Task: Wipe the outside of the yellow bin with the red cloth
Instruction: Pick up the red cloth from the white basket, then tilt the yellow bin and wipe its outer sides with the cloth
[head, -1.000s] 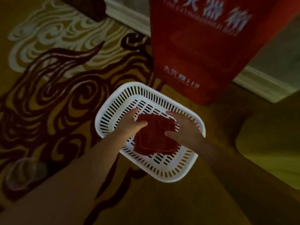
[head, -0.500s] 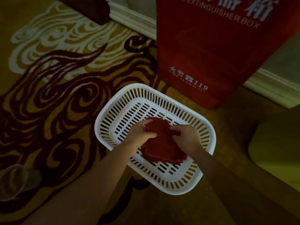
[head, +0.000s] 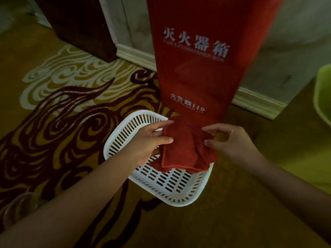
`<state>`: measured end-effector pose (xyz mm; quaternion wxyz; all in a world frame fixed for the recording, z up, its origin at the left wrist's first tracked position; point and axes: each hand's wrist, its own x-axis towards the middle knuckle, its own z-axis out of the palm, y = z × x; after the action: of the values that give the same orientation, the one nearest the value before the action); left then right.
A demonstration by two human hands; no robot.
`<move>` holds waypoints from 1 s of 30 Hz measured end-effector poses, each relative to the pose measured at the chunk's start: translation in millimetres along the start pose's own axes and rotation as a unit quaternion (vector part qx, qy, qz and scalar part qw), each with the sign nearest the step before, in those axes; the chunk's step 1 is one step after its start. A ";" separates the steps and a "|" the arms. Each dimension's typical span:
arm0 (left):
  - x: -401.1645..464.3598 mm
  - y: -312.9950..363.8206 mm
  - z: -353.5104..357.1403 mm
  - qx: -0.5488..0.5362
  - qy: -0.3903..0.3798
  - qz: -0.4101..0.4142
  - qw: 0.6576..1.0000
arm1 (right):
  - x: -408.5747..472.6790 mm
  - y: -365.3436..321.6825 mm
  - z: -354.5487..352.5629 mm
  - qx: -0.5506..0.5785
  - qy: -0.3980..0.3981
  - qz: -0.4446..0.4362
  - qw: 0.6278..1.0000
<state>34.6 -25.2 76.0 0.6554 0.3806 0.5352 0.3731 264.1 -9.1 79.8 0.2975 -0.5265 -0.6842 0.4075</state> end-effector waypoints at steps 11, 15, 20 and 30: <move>-25.8 16.5 158.1 -0.126 -0.173 -0.013 0.977 | -122.6 -11.2 -76.1 -0.037 0.188 -0.046 0.980; -31.3 20.5 195.1 -0.078 -0.268 -0.024 0.960 | -160.6 -8.3 -115.9 0.030 0.166 -0.013 0.986; -33.9 17.9 219.0 -0.005 -0.329 -0.039 0.944 | -198.6 13.0 -134.8 0.052 0.152 -0.012 0.987; -28.6 0.6 208.6 0.134 -0.292 -0.056 0.946 | -198.6 41.8 -120.6 0.013 0.167 0.029 0.986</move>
<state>235.9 -71.4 117.2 0.7456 0.5264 0.3862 0.1336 438.3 -166.1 106.9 0.4022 -0.6028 -0.6044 0.3310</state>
